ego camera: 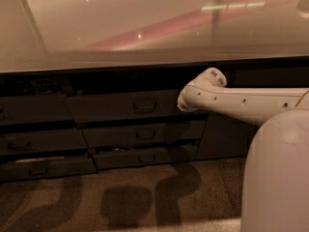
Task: Open top drawer
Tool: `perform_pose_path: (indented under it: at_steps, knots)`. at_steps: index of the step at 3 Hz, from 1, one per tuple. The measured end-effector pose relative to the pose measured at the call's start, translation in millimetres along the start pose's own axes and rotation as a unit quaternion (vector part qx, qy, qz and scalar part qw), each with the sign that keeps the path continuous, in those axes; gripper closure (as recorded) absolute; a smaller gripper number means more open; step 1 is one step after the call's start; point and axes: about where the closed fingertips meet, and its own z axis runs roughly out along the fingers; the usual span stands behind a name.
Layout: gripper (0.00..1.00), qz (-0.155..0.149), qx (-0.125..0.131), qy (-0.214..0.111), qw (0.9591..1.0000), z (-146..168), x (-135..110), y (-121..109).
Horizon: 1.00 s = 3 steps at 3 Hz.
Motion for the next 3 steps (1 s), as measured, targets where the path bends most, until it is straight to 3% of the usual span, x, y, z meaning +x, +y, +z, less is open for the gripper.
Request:
perform_pose_path:
  at_steps: [1,3]
  knots:
    - [0.98,0.0,0.0,0.0,1.0,0.0,0.0,0.0]
    - [1.0,0.0,0.0,0.0,1.0,-4.1,-1.9,-2.3]
